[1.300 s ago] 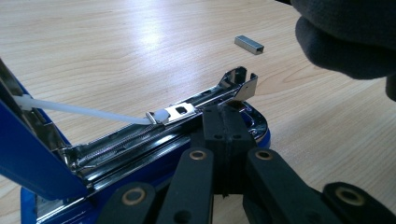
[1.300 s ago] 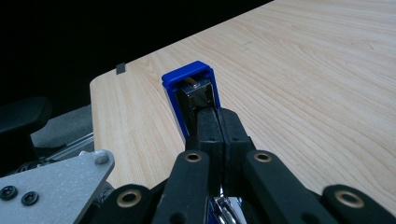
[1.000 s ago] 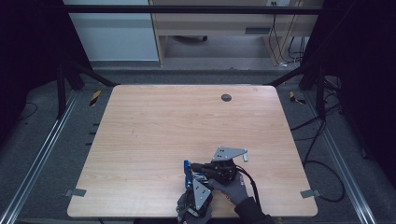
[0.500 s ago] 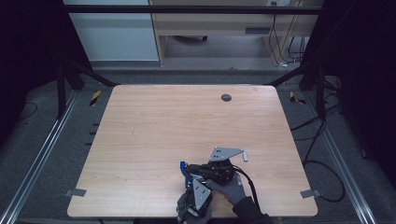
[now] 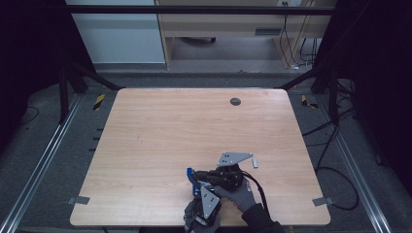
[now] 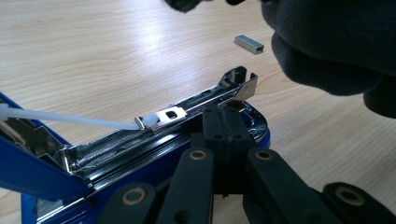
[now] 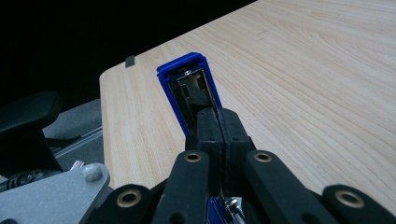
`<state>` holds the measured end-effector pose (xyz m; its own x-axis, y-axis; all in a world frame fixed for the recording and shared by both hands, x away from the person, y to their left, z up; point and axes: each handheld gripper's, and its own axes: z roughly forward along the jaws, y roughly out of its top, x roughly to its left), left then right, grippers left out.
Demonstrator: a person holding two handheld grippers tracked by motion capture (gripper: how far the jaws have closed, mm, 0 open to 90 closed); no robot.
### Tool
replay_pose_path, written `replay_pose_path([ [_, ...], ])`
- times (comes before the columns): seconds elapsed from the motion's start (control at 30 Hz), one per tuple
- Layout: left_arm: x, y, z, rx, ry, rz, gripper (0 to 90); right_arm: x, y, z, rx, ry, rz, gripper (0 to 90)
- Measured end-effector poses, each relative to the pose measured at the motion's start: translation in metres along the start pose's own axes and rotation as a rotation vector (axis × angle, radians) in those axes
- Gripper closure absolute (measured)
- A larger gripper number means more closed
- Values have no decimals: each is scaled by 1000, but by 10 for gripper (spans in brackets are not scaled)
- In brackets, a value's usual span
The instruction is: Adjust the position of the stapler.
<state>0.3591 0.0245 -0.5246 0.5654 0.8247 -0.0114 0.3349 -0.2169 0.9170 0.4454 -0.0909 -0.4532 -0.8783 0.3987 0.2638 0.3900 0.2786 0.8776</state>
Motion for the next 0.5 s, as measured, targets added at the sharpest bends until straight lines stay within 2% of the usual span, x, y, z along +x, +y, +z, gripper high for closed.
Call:
replay_pose_path([
  [0.5, -1, 0, 0, -2, 2, 0, 900, 1, 4, 13, 36, 31, -1, 900],
])
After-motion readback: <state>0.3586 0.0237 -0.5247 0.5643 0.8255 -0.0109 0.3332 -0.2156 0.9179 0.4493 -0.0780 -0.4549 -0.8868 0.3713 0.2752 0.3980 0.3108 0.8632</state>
